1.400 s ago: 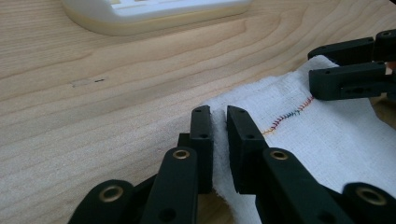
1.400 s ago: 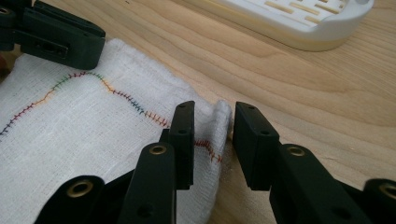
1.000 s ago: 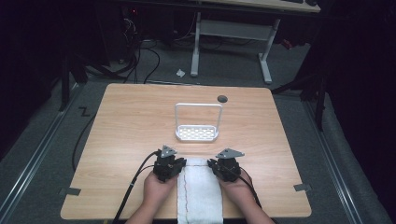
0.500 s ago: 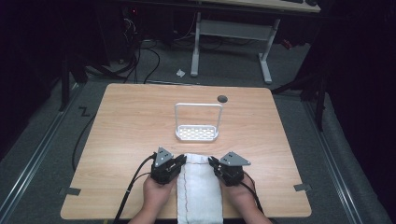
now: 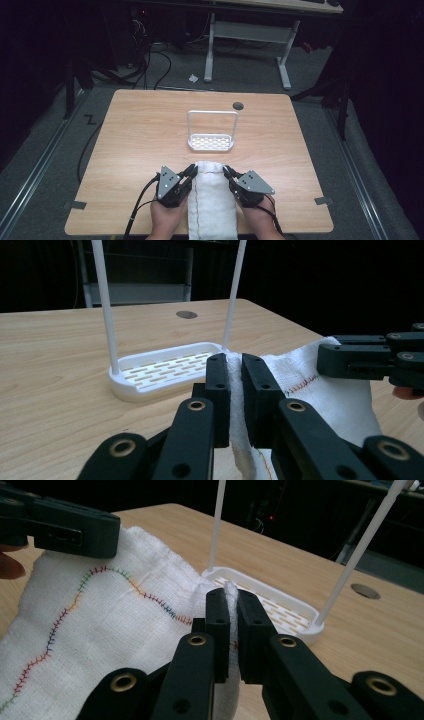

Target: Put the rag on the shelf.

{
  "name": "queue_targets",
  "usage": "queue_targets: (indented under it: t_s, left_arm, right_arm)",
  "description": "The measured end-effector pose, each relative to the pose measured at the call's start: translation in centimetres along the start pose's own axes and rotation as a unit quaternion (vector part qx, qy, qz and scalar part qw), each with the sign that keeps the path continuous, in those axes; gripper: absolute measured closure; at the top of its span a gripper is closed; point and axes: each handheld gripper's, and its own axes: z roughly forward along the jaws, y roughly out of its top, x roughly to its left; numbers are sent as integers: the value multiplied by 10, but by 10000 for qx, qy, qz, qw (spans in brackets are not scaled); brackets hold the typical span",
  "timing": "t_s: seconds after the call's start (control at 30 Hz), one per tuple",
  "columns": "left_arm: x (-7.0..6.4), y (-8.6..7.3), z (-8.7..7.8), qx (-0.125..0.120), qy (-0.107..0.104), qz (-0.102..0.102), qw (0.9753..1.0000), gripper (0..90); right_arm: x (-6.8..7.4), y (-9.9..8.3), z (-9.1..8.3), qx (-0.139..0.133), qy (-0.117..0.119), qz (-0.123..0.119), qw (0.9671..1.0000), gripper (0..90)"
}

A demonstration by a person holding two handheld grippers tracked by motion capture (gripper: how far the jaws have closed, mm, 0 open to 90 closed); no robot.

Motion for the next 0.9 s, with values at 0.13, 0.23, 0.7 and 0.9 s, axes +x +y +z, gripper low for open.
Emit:
queue_targets:
  t_s: [0.13,0.23,0.7,0.9]
  left_arm:
    - [0,9,-4,-147,-53,-36,9999,827]
    - [0,17,-7,-263,-58,-4,9996,828]
    - [-2,66,-9,-661,-279,268,9971,828]
    - [-5,92,-5,-888,-313,423,9947,829]
  right_arm:
    - [-1,12,-6,-227,-5,-38,9997,856]
    - [0,18,-8,-304,5,-104,9995,856]
    - [-17,59,-20,-879,-32,6,9961,857]
    - [-26,81,-26,-1119,-120,0,9936,857]
